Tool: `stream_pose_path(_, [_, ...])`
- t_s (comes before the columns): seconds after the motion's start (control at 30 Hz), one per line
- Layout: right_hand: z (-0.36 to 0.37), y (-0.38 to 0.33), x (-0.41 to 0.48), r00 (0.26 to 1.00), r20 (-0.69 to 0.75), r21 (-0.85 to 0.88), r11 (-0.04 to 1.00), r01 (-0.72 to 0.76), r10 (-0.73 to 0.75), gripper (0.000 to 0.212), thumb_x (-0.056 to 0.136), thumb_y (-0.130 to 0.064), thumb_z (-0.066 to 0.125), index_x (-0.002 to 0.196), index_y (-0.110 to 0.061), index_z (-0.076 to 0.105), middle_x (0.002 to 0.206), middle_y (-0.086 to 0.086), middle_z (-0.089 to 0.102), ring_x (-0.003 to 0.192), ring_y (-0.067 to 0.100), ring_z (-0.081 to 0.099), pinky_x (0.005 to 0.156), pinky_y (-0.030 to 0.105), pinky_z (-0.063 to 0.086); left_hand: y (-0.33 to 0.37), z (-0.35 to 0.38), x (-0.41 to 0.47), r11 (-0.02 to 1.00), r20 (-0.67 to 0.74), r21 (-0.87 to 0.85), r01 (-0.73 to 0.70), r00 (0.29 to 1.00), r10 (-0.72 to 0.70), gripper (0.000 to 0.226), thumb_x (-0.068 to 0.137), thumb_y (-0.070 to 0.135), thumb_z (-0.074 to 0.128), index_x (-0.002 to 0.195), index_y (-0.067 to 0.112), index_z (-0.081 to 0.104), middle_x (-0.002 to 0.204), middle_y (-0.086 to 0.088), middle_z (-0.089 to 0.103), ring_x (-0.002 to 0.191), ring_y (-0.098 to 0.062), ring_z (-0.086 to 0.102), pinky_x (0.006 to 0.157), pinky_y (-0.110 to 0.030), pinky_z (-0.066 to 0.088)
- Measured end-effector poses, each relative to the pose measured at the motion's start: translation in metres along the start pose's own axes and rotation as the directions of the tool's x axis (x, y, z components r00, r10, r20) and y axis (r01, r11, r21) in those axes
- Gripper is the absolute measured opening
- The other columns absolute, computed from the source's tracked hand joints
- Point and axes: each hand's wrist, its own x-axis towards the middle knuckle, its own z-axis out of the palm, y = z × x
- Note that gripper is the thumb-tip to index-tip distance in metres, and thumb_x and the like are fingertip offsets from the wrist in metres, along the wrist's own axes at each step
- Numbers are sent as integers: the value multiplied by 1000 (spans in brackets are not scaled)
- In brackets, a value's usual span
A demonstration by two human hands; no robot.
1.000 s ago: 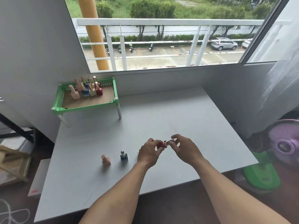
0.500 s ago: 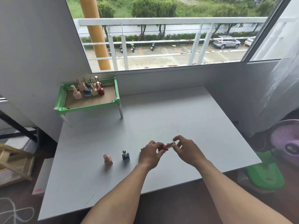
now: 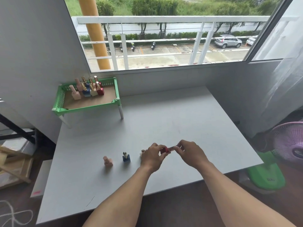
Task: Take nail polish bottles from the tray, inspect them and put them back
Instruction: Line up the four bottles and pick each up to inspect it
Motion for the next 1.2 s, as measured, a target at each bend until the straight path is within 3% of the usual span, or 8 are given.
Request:
stream_pose_path(0.13, [1,-1,0,1000,-21,-46,999,-19,18,33,94,-56,42,97,-26,56,84,-10,63,75,16,61,59,29,41,3,0,0,1000,6,-17,5,1000,-5,21,89,49,60,108,41,66,101,12,58,85,-17,63,88,-44,48])
stream_pose_path(0.27, [1,0,1,1000,6,-13,1000,22,-22,25,95,-48,48,103,-26,58,83,-10,66,65,11,59,58,28,44,3,-2,0,1000,9,-24,4,1000,-4,18,89,47,60,106,41,66,100,12,58,84,-16,62,87,-43,49])
stream_pose_path(0.4, [2,-4,3,998,-24,-91,994,-56,54,40,96,-56,38,94,-22,58,86,-3,65,79,21,62,64,32,45,3,-2,0,1000,15,-20,7,1000,-7,19,90,45,60,107,40,65,101,12,57,85,-15,62,85,-42,50])
stream_pose_path(0.53, [4,-5,2,1000,-9,-9,1000,-20,19,32,98,-51,36,115,-26,48,84,0,68,79,23,64,68,35,48,4,-2,2,999,16,-34,12,1000,-12,18,89,46,60,105,40,65,100,13,57,84,-13,61,84,-41,51])
stream_pose_path(0.63, [2,-5,2,1000,3,-36,999,-4,4,28,96,-46,43,108,-23,54,85,-1,68,77,21,64,70,36,51,4,-4,2,999,19,-38,15,1000,-15,17,89,45,60,105,40,65,100,13,56,82,-12,61,82,-40,52])
stream_pose_path(0.8, [4,-8,2,998,-28,-106,992,-67,65,46,95,-62,32,88,-22,54,86,0,66,79,23,62,63,33,44,3,-2,-1,999,15,-25,21,1000,-20,17,89,44,60,105,40,65,98,13,56,85,-14,61,89,-44,48])
stream_pose_path(0.97, [6,-9,-2,1000,12,-13,1000,0,0,27,95,-49,45,103,-25,53,84,-5,67,77,18,64,71,37,53,3,-4,-4,999,10,-32,13,1000,-12,18,90,45,60,104,39,66,99,11,58,84,-16,61,88,-42,48])
stream_pose_path(1.2, [7,-12,-1,1000,-18,-93,996,-16,15,30,97,-48,45,103,-21,57,93,0,68,84,22,63,71,34,49,2,-2,-5,999,19,-33,24,1000,-24,22,89,54,58,103,40,66,100,10,59,87,-17,62,95,-46,44])
